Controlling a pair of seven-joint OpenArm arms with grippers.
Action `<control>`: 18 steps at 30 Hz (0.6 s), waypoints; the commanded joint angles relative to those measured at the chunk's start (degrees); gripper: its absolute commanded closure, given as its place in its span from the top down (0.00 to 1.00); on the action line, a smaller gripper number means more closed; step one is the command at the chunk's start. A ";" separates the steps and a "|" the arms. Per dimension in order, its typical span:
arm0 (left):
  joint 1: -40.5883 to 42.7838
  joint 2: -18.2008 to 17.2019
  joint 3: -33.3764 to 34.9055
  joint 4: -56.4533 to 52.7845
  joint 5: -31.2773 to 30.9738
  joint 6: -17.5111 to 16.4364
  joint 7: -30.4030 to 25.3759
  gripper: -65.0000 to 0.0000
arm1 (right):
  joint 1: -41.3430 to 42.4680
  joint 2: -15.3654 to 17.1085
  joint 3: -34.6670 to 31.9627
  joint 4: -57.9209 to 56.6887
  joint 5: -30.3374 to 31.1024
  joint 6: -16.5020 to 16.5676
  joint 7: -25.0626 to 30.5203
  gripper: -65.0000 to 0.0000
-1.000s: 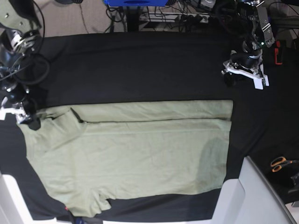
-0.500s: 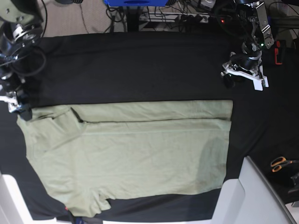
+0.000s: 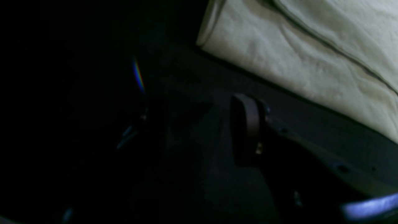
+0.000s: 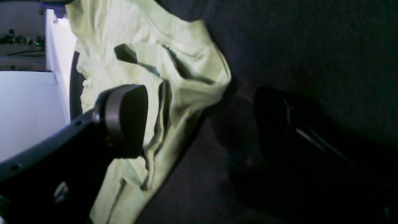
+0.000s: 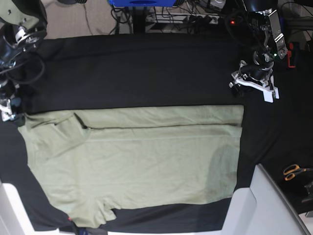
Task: Fold the T-shirt properly
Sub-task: 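Lower both grippers to the folded edge and grasp the cloth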
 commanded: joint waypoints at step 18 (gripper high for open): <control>0.31 -0.69 -0.12 0.52 -0.16 -0.43 0.63 0.49 | 2.86 2.53 -7.77 -8.97 -2.24 -1.72 1.41 0.66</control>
